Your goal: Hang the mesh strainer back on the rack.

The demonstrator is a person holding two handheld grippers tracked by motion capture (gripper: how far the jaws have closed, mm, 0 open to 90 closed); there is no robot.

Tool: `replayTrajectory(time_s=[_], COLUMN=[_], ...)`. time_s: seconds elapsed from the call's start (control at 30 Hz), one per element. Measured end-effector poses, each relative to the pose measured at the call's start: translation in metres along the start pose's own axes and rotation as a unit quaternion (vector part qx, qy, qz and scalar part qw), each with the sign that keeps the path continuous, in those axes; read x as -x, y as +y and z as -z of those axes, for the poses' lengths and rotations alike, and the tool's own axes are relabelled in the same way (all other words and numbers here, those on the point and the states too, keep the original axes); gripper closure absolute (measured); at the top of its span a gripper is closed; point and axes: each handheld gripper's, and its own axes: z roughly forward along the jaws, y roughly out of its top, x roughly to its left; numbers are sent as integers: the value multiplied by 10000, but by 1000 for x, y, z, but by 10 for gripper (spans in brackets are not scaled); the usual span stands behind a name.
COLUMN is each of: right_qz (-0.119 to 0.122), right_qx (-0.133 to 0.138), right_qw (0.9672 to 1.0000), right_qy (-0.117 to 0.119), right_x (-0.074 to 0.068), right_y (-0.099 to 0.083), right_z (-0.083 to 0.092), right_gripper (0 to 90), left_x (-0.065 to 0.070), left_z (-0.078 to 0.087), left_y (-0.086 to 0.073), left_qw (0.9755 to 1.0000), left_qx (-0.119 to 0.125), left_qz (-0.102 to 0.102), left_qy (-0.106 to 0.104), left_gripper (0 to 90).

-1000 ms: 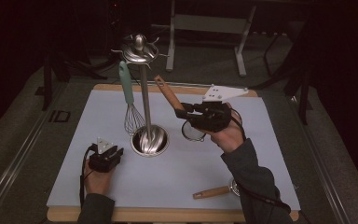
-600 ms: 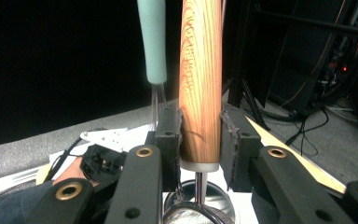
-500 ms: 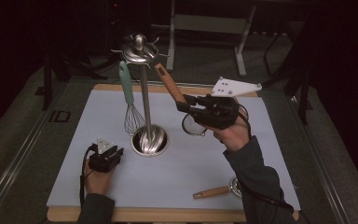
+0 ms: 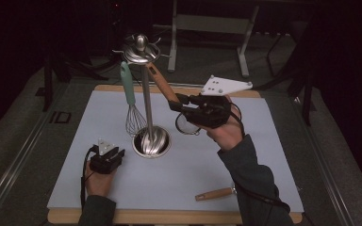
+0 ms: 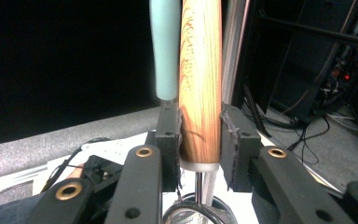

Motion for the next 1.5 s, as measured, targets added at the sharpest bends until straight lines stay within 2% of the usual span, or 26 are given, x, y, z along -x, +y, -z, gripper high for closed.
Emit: replayTrajectory(time_s=[0.07, 0.23, 0.43, 0.53, 0.6, 0.7, 0.93, 1.07, 1.1, 1.27, 1.3, 1.37, 1.5], right_qz=[-71, -79, -164, -220, -213, -258, -134, -65, 9, -74, -93, -105, -84], right_qx=[-32, -213, -292, -383, -474, -498, -675, -942, -1089, -1315, -1423, -1472, -1711], right_qw=[10000, 9997, 9994, 9989, 9979, 9974, 9964, 9944, 9927, 9899, 9883, 9876, 9838], right_qy=[-2, -78, -54, -167, -375, -453, -486, -476, -527, -531, -532, -537, -528], right_x=[2, 3, 5, 5, 5, 7, 10, 13, 14, 17, 19, 20, 23], right_y=[-2, -4, -3, -2, -2, -3, -8, -15, -18, -23, -26, -28, -35], right_z=[-8, -27, -40, -42, -43, -39, -32, -32, -32, -34, -34, -34, -36], right_gripper=[712, 711, 704, 680, 643, 600, 596, 592, 577, 554, 551, 550, 552], left_x=[0, 0, 0, 0, 0, 0, 0, 0, 0, 1, 1, 1, 1], left_z=[0, 0, 0, 0, 0, 0, 0, -1, -1, -1, -1, -1, -1], left_y=[0, 0, 0, 0, 0, 0, 0, 0, 0, 0, 0, 0, 0], left_qw=[10000, 10000, 10000, 10000, 10000, 10000, 10000, 10000, 10000, 10000, 10000, 10000, 10000], left_qx=[0, 4, -6, -4, 1, -3, 4, 0, 3, -4, -7, -2, -6], left_qz=[4, 7, 18, 22, 17, 16, 19, 16, 21, 12, 9, 11, 17], left_qy=[0, -3, -5, -4, 7, 15, 28, 29, 29, 32, 30, 31, 28], left_gripper=[698, 697, 697, 697, 697, 697, 693, 692, 692, 692, 691, 691, 691])
